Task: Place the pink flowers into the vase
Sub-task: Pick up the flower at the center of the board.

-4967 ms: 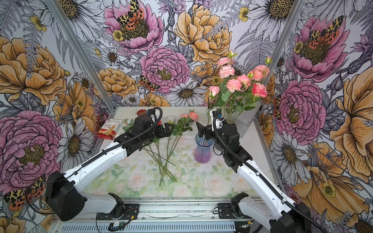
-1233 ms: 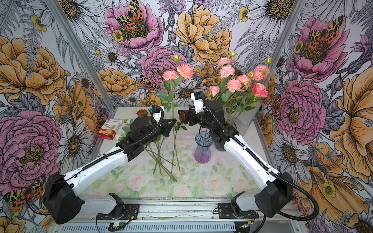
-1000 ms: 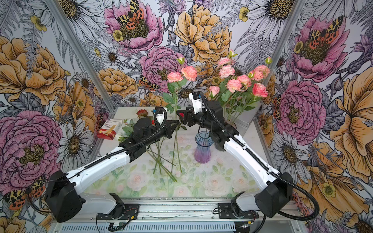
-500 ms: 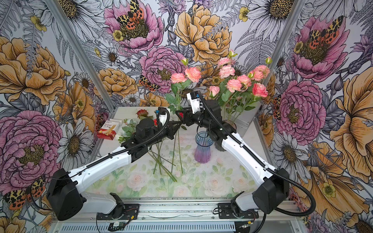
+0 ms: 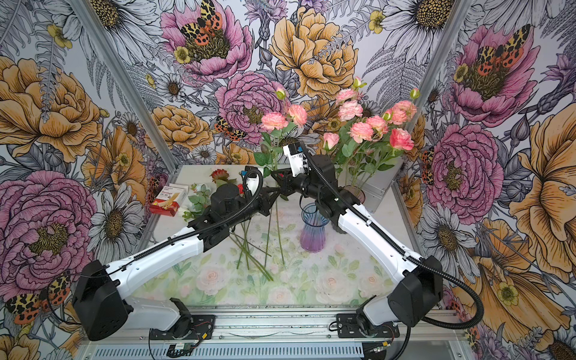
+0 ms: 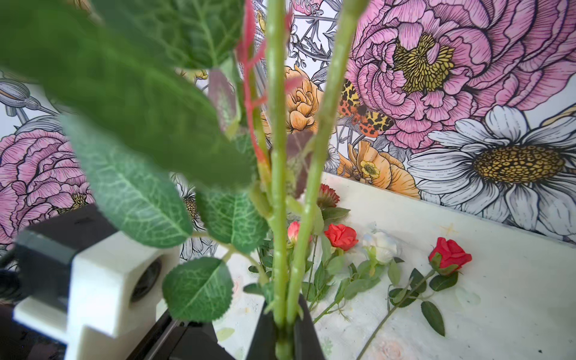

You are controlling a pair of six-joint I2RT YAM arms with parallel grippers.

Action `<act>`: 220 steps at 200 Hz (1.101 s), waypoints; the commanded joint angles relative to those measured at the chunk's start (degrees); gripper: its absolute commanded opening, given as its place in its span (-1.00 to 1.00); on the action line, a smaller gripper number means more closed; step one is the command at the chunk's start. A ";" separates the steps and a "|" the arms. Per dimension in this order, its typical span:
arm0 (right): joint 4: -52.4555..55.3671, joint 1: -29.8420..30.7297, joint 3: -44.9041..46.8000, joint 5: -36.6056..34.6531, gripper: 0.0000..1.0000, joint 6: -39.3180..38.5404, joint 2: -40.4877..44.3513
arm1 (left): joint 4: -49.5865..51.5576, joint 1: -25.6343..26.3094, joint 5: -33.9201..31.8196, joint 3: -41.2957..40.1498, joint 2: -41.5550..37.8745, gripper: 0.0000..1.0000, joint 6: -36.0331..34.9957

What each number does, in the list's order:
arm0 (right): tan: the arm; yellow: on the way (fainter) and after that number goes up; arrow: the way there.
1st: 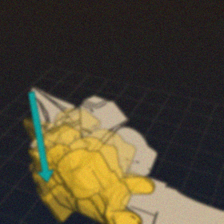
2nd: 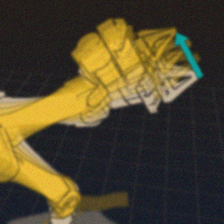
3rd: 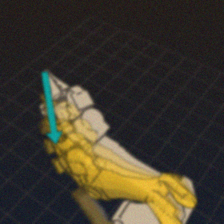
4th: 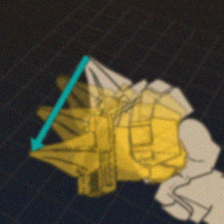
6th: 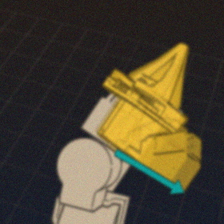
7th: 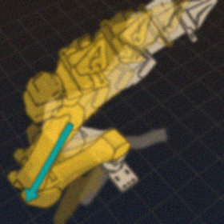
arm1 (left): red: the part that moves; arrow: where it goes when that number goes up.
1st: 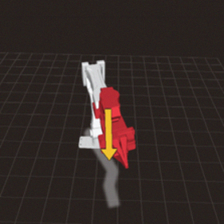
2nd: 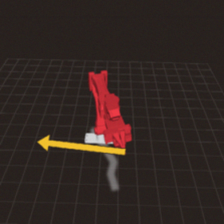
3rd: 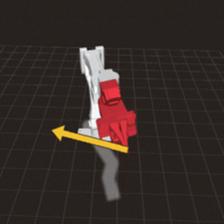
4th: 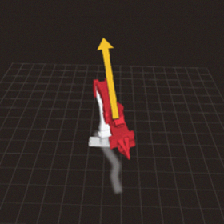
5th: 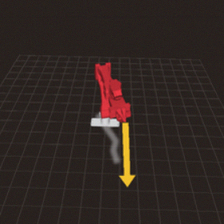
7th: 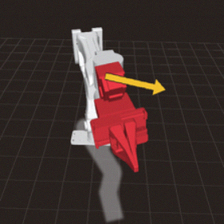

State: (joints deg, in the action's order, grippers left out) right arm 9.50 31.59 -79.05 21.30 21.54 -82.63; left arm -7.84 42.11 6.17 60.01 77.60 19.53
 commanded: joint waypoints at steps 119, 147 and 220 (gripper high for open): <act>-0.49 -4.62 -5.06 -2.63 -1.00 -2.47 0.94 | 8.06 0.92 -3.58 -4.68 -11.53 0.34 -1.92; -0.43 -6.38 -7.66 -2.27 -1.00 -2.69 2.81 | 12.14 0.96 -6.04 -7.21 -15.37 0.71 -3.13; 0.09 -8.98 -11.04 -5.75 -1.00 -4.64 11.77 | 16.37 0.79 -8.58 -7.46 -17.07 0.97 -5.46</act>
State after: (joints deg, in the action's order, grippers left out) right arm 10.52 23.64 -87.48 17.91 18.37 -74.63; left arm 6.74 42.81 -0.75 52.66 60.93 15.79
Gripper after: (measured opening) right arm 0.089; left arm 0.984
